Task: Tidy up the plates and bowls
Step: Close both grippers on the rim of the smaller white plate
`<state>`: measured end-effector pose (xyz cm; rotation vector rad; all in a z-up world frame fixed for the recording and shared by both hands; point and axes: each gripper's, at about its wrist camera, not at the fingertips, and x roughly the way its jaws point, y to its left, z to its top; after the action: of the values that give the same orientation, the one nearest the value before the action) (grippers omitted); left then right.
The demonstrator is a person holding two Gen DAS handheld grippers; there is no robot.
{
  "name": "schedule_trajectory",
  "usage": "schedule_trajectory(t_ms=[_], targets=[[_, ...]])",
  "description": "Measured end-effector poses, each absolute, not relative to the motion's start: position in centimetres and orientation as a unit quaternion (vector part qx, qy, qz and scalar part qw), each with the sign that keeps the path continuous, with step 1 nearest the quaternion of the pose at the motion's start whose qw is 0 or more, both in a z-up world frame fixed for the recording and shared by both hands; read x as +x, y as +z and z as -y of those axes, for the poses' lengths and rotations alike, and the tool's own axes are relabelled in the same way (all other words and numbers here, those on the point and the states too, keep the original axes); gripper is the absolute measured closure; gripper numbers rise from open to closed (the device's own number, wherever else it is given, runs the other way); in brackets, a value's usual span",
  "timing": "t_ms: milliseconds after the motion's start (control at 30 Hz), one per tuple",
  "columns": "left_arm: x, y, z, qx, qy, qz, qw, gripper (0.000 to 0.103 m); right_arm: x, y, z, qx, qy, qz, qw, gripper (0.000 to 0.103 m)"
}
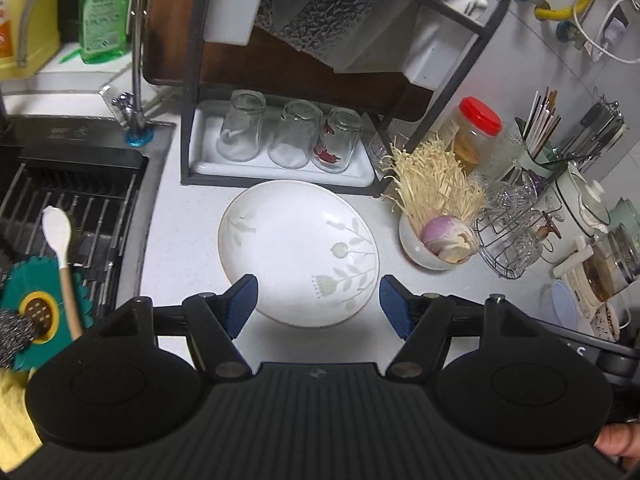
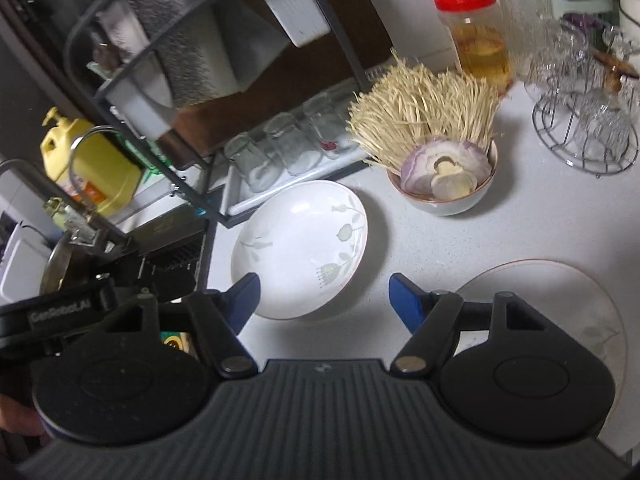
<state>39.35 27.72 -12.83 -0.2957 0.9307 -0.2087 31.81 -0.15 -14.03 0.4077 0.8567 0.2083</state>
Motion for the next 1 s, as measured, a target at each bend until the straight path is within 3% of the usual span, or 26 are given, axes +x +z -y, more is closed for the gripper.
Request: schedule_trajectory(t_ms=[167, 633, 867, 900, 1000], targets=[[42.4, -15.3, -29.0, -0.149, -0.097, -0.463, 0.868, 0.031, 34.5, -15.2, -0.7, 0.194, 0.09, -0.423, 0.88, 0.033], [48.5, -21.4, -31.3, -0.144, -0.093, -0.515, 0.84, 0.033, 41.2, -19.4, -1.4, 0.192, 0.054, -0.48, 0.854, 0.06], [51.2, -22.9, -31.7, -0.138, -0.096, -0.517, 0.84, 0.054, 42.8, -20.8, -1.7, 0.185, 0.054, -0.492, 0.849, 0.07], [51.5, -23.0, -31.8, -0.138, -0.096, -0.518, 0.839, 0.055, 42.9, -21.0, -1.9, 0.18, 0.054, -0.493, 0.85, 0.074], [52.2, -23.4, -32.3, -0.151, -0.099, -0.522, 0.833, 0.059, 43.3, -21.3, -2.4, 0.175, 0.055, -0.495, 0.85, 0.075]])
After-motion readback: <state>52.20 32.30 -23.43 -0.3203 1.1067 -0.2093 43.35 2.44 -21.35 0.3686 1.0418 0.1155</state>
